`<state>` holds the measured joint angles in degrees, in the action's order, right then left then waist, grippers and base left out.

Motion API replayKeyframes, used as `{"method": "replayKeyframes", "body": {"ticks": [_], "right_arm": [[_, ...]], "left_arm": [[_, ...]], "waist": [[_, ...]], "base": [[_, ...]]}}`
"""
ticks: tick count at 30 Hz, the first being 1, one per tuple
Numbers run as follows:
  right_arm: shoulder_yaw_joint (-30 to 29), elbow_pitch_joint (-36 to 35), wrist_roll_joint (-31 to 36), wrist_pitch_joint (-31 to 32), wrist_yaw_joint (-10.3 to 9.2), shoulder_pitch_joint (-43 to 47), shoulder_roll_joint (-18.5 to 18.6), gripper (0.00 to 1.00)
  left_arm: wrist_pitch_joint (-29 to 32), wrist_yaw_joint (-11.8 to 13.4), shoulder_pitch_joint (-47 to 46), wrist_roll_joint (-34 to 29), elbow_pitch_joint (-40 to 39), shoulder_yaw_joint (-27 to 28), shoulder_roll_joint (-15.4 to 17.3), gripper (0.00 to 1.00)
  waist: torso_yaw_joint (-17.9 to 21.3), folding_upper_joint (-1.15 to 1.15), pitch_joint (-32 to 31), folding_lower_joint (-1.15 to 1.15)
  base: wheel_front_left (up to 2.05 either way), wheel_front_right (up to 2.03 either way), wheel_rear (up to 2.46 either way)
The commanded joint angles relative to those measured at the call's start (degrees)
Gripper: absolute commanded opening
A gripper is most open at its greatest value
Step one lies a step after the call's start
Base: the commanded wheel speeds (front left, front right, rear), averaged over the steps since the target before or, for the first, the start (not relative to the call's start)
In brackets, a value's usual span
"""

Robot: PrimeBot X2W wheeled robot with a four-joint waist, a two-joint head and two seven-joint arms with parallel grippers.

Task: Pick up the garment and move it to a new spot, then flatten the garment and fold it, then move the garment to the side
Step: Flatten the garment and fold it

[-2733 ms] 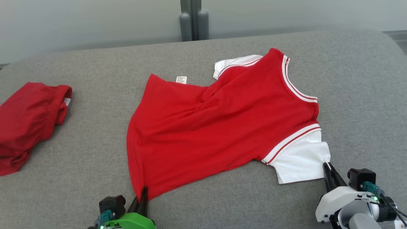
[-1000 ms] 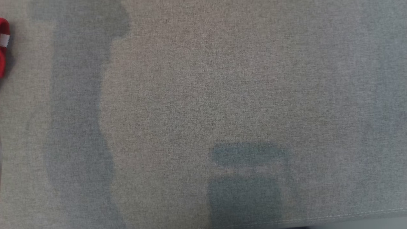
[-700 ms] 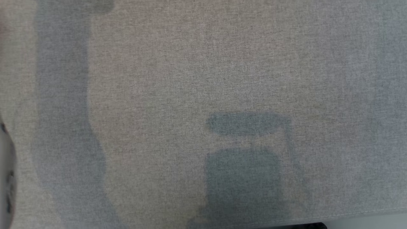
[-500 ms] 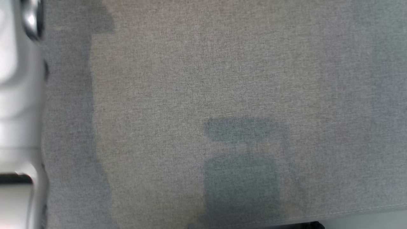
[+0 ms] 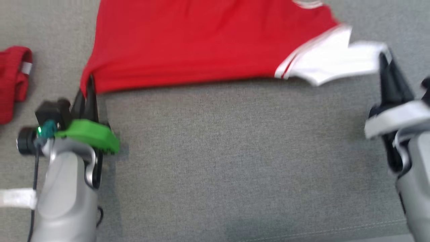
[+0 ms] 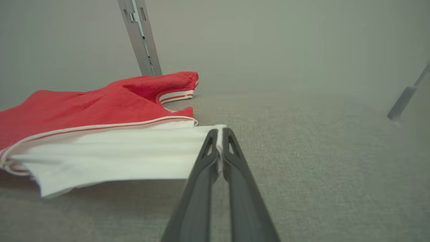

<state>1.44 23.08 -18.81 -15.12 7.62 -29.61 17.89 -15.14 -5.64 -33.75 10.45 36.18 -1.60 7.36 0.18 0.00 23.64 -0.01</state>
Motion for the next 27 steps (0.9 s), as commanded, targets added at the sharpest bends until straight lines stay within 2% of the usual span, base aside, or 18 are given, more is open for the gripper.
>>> {"method": "replayKeyframes", "body": {"ticks": [1, 5, 7, 15, 20, 27], "right_arm": [[-0.5, 0.6, -0.1, 0.0, -0.24, 3.7, 0.3, 0.0], [0.2, 2.2, -1.3, 0.0, -0.24, 11.0, -1.3, 0.0], [1.3, 3.0, -0.7, 0.0, -0.24, 14.0, -0.8, 0.0], [-1.0, 4.4, -0.1, 0.0, -0.3, 22.9, -0.1, 0.0], [-6.3, 2.0, 1.7, -0.1, -0.6, 27.4, 0.5, 0.0], [-16.3, -5.3, 7.7, -0.1, -0.71, 32.8, -1.8, 0.0]], "left_arm": [[0.0, -0.1, 3.7, -0.1, 0.7, 1.3, 0.3, 0.0], [0.0, -0.8, 10.9, -0.3, 1.9, 2.9, -0.8, 0.0], [0.0, -0.9, 14.1, -0.4, 2.6, 3.3, -1.4, 0.0], [0.0, -1.2, 23.7, 0.1, 3.9, 6.2, -3.1, 0.0], [0.0, -0.6, 28.1, 0.7, 3.7, 7.4, -3.5, 0.0], [0.0, 0.6, 30.8, 1.4, 4.5, 8.0, -3.1, 0.0]], "waist": [[1.0, 0.0, -7.8, 0.01], [1.8, 0.0, -12.4, 0.01], [2.1, 0.0, -14.5, 0.01], [2.4, 0.0, -21.1, 0.01], [2.2, 0.0, -23.5, 0.01], [1.6, 0.0, -24.8, 0.01]], "base": [[0.0, 0.0, 0.0], [0.0, 0.0, 0.0], [0.0, 0.0, 0.0], [0.0, 0.0, 0.0], [0.0, 0.0, 0.0], [0.0, 0.0, 0.0]]}}
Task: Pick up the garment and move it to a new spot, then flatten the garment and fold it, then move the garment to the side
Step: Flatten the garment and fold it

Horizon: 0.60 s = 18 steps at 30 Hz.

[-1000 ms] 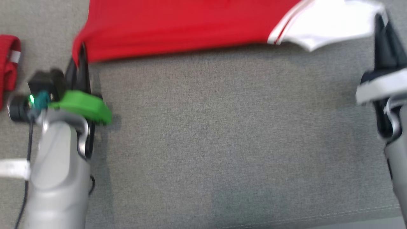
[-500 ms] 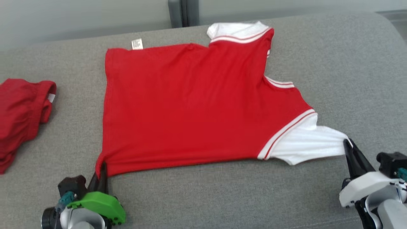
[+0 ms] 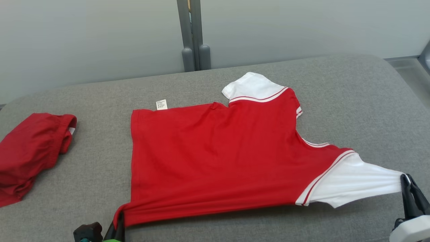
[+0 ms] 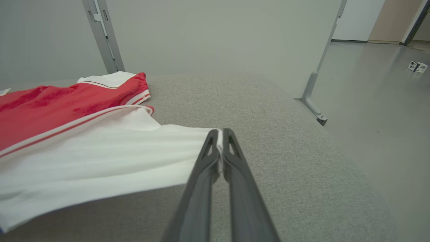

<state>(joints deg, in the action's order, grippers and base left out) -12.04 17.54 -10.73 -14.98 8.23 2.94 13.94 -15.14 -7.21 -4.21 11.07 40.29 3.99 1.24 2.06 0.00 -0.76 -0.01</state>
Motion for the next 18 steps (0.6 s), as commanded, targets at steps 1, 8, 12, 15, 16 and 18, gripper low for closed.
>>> {"method": "replayKeyframes", "body": {"ticks": [1, 8, 12, 15, 16, 18], "right_arm": [[-3.3, 0.0, -0.1, -0.3, -1.36, 1.1, 1.7, 0.0], [-7.8, -2.0, 2.8, -0.3, -1.43, 6.1, -0.6, 0.0], [-7.4, -2.0, 3.2, -0.3, -1.42, 7.1, -1.8, 0.0], [-6.4, -2.6, 3.2, -0.3, -1.27, 7.3, -2.7, 0.0], [-6.1, -2.7, 3.0, -0.3, -1.26, 7.3, -2.8, 0.0], [-5.8, -3.3, 2.8, -0.3, -1.23, 7.3, -3.1, 0.0]], "left_arm": [[0.0, 2.3, 1.4, 0.9, 0.5, 2.2, 3.1, 0.0], [0.0, 2.9, 3.7, 2.3, -0.2, -0.1, 3.1, 0.0], [0.0, 2.9, 5.8, 4.3, -1.1, -1.8, 3.0, 0.0], [0.0, 2.9, 7.4, 5.4, -2.4, -3.7, 2.9, 0.0], [0.0, 3.0, 7.8, 5.7, -2.8, -4.2, 2.8, 0.0], [0.0, 3.0, 8.3, 6.0, -3.8, -5.2, 2.6, 0.0]], "waist": [[-0.3, 0.0, -0.5, 0.01], [-0.9, 0.0, -2.0, 0.01], [-0.8, 0.0, -2.8, 0.01], [-0.9, 0.0, -3.1, 0.01], [-1.0, 0.0, -3.2, 0.01], [-1.3, 0.0, -3.2, 0.01]], "base": [[0.0, 0.0, 0.0], [0.0, 0.0, 0.0], [0.0, 0.0, 0.0], [0.0, 0.0, 0.0], [0.0, 0.0, 0.0], [0.0, 0.0, 0.0]]}}
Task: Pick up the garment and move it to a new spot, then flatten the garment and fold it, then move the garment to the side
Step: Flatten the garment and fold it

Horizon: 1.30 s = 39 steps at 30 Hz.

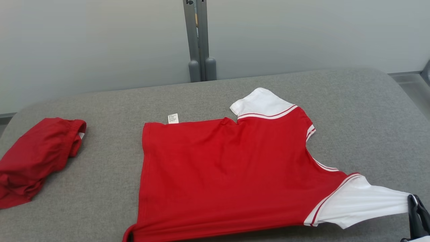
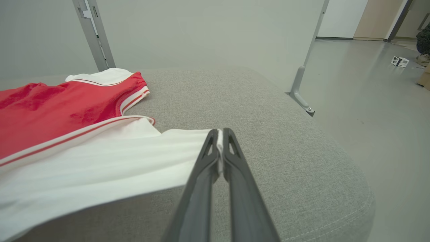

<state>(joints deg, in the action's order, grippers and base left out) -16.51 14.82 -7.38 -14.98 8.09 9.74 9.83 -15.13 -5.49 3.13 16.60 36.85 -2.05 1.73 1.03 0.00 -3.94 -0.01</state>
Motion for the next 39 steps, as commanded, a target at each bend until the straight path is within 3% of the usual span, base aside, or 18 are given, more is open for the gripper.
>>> {"method": "replayKeyframes", "body": {"ticks": [1, 12, 25, 39], "right_arm": [[-1.2, -0.8, -0.7, -0.3, -1.07, 0.5, 0.9, 0.0], [3.9, -0.6, -2.7, -0.2, -0.71, -5.3, 1.2, 0.0], [11.9, 18.0, -1.1, -0.2, -0.66, -23.9, 3.0, 0.0], [14.7, 24.6, -0.8, -0.2, -0.65, -32.5, 3.4, 0.02]], "left_arm": [[0.0, 1.3, 1.1, 0.6, -0.9, 0.4, 2.1, 0.0], [0.0, -0.1, -5.0, 0.9, -7.5, -2.6, 1.6, 0.0], [0.0, 1.7, -18.1, 2.6, 0.5, -8.3, 1.4, 0.0], [0.0, 3.1, -24.3, 4.8, 1.9, -11.4, 1.4, 0.0]], "waist": [[-0.5, 0.0, 0.1, 0.01], [-1.9, 0.0, 3.6, 0.01], [-2.5, 0.0, 10.3, 0.01], [-4.0, 0.0, 15.2, 0.01]], "base": [[0.0, 0.0, 0.0], [0.0, 0.0, 0.0], [0.0, 0.0, 0.0], [0.0, 0.0, 0.0]]}}
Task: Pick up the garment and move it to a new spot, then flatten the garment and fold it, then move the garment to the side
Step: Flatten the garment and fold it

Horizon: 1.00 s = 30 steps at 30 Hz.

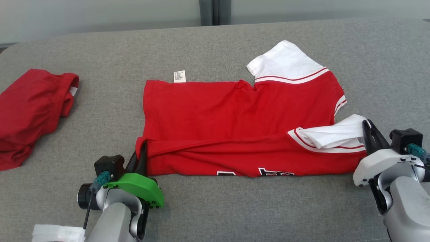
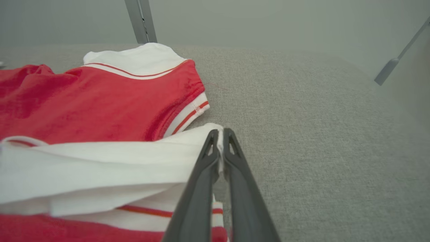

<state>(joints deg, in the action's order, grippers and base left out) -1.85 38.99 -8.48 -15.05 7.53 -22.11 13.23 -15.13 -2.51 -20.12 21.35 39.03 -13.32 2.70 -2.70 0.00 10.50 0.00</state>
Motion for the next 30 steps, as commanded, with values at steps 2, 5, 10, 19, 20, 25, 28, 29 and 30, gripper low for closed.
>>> {"method": "replayKeyframes", "body": {"ticks": [2, 5, 10, 19, 20, 25, 28, 29, 30], "right_arm": [[0.0, 1.1, 0.2, -0.2, -0.09, -1.7, 0.0, 0.76], [-0.1, 0.9, -0.2, -0.2, -0.09, -3.3, -0.5, 1.0], [-0.7, -5.5, 0.0, -0.2, -0.09, -3.3, -0.9, 1.0], [-1.9, -9.0, -1.2, -0.2, -0.09, 3.2, -2.1, 1.0], [-2.1, -9.1, -1.6, -0.2, -0.09, 4.5, -2.2, 1.0], [-2.4, -7.3, -2.7, -0.2, -0.09, 9.3, -2.6, 1.0], [-2.1, -5.3, -3.4, -0.2, -0.09, 10.7, -2.8, 1.0], [-2.1, -4.7, -3.6, -0.2, -0.09, 10.8, -2.7, 1.0], [-2.2, -4.2, -3.8, -0.2, -0.09, 10.8, -2.7, 1.0]], "left_arm": [[0.0, 0.1, -1.3, 0.1, -0.6, -0.3, 0.4, 0.36], [0.0, -0.2, -2.0, 0.2, -1.4, -0.5, 0.4, 1.0], [0.0, 0.4, -1.8, -1.6, -5.6, 0.2, 0.4, 1.0], [0.0, 0.6, 2.5, -2.0, -8.7, 1.3, 0.4, 1.0], [0.0, 0.6, 3.2, -2.0, -9.1, 1.4, 0.4, 1.0], [0.0, 0.5, 6.9, -2.3, -9.5, 1.9, 0.4, 1.0], [0.0, 0.2, 8.2, -2.5, -9.5, 1.8, 0.4, 1.0], [0.0, 0.3, 8.4, -2.5, -9.6, 1.9, 0.4, 1.0], [0.0, 0.4, 8.7, -2.4, -9.6, 1.8, 0.4, 1.0]], "waist": [[-0.4, 0.0, 1.2, 0.0], [-0.7, 0.0, 1.9, 0.0], [-0.9, 0.0, 2.7, 0.0], [-0.6, 0.0, 0.5, 0.0], [-0.5, 0.0, 0.1, 0.0], [0.1, 0.0, -1.6, 0.0], [0.2, 0.0, -1.8, 0.0], [0.2, 0.0, -1.8, 0.0], [0.1, 0.0, -1.7, 0.0]], "base": [[0.0, 0.0, 0.0], [0.0, 0.0, 0.0], [0.0, 0.0, 0.0], [0.0, 0.0, 0.0], [0.0, 0.0, 0.0], [0.0, 0.0, 0.0], [0.0, 0.0, 0.0], [0.0, 0.0, 0.0], [0.0, 0.0, 0.0]]}}
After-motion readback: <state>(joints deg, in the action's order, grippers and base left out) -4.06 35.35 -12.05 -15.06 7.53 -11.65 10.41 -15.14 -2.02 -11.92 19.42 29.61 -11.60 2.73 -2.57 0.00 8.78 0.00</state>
